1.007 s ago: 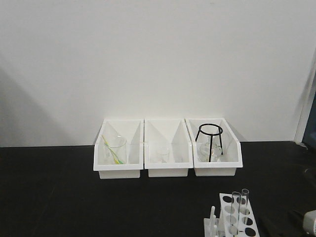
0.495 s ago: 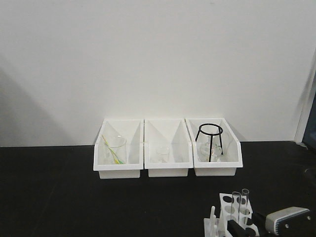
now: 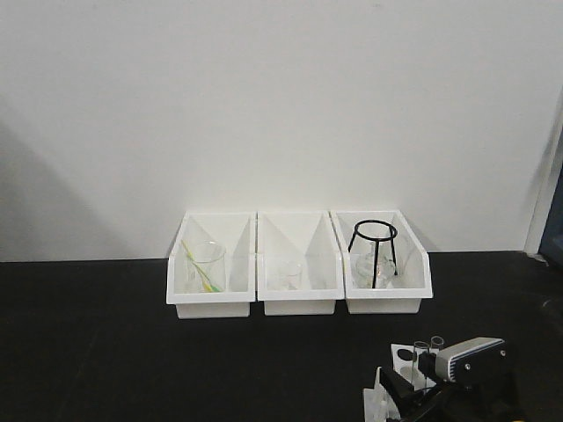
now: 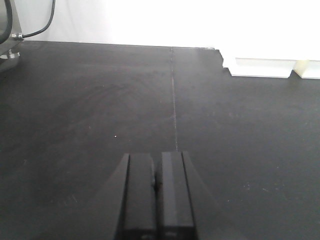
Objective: Flip and reinsert test tube from rack
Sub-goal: 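Close the right gripper on the taller clear test tube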
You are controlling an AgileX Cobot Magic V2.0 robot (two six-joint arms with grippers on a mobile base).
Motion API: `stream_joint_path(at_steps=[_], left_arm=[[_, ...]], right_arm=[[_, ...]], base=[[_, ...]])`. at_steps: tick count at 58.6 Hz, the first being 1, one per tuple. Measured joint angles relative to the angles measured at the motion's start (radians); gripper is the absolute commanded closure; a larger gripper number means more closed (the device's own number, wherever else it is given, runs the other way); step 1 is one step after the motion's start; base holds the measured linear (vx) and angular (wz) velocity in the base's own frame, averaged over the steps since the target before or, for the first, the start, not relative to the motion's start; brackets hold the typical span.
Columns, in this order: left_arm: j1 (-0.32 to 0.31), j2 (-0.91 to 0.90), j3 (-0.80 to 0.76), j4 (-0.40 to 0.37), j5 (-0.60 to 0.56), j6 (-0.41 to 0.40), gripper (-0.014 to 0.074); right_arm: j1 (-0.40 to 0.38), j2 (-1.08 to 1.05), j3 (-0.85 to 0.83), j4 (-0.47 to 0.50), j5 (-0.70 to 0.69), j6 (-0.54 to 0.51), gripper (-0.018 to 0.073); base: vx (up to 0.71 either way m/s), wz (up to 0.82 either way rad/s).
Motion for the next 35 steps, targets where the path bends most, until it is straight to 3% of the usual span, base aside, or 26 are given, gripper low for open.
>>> stream_joint_path(at_steps=[10, 26, 35], left_arm=[[0.0, 0.0, 0.0, 0.0, 0.0, 0.0, 0.0603], [0.0, 0.0, 0.0, 0.0, 0.0, 0.0, 0.0603], [0.0, 0.0, 0.0, 0.0, 0.0, 0.0, 0.0603]], right_arm=[[0.0, 0.013, 0.0, -0.001, 0.002, 0.003, 0.0274], [0.0, 0.013, -0.001, -0.003, -0.001, 0.007, 0.0568], [0.0, -0.03, -0.001, -0.005, 0.0, 0.007, 0.0572]], base=[[0.0, 0.0], [0.0, 0.0], [0.0, 0.0]])
